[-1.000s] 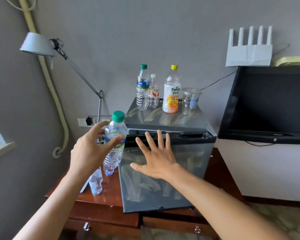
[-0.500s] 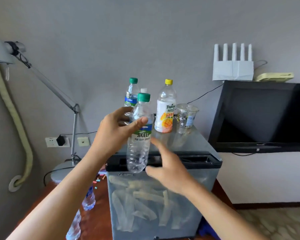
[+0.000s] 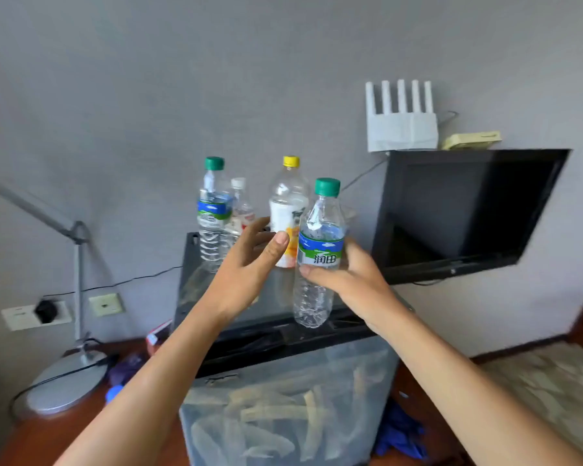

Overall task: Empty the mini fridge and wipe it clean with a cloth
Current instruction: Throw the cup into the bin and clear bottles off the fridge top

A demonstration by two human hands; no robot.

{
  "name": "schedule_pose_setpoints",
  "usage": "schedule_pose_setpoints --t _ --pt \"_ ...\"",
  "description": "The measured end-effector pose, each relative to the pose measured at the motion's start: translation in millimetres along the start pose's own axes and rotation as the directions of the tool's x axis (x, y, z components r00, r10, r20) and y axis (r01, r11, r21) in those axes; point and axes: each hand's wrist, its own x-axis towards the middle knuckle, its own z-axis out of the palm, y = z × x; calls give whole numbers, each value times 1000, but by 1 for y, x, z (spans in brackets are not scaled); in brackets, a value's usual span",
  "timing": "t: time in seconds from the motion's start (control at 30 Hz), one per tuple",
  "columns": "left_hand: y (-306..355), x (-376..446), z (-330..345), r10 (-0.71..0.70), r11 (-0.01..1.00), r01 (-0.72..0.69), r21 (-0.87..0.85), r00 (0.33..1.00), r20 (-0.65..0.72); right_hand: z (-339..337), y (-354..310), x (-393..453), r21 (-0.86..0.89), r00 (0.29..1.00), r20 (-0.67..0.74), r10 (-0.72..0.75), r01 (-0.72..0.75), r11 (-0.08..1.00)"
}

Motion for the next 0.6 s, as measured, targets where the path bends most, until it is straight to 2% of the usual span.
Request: schedule_pose_setpoints --t 0.17,0.27,0.33,0.37,0.43,0.47,0.53,0.6 --pt "-16 -6 60 41 999 -36 -31 988 148 -61 10 -45 26 989 -120 87 -85 996" --pt "-9 -18 116 93 993 -109 42 956 279 -95 12 -75 21 973 -201 112 -110 994" --pt "-4 -26 157 130 991 -122 -46 927 352 -116 13 -96 -82 968 -222 114 -135 987" --pt "-3 -30 180 135 990 -106 -96 918 374 -127 16 -108 -186 966 -230 117 -162 969" --pt "-9 -35 224 123 987 -69 -145 904 410 -156 21 -133 -426 959 -244 144 -240 873" --pt "-14 -37 243 114 987 -52 -151 892 438 -171 23 -143 -475 952 -256 169 -276 835" --pt "-27 -47 284 78 991 -12 -133 859 506 -209 28 -168 -457 918 -337 211 -355 816" --pt "-43 -61 323 28 997 14 -70 825 565 -250 31 -193 -350 857 -443 264 -437 829"
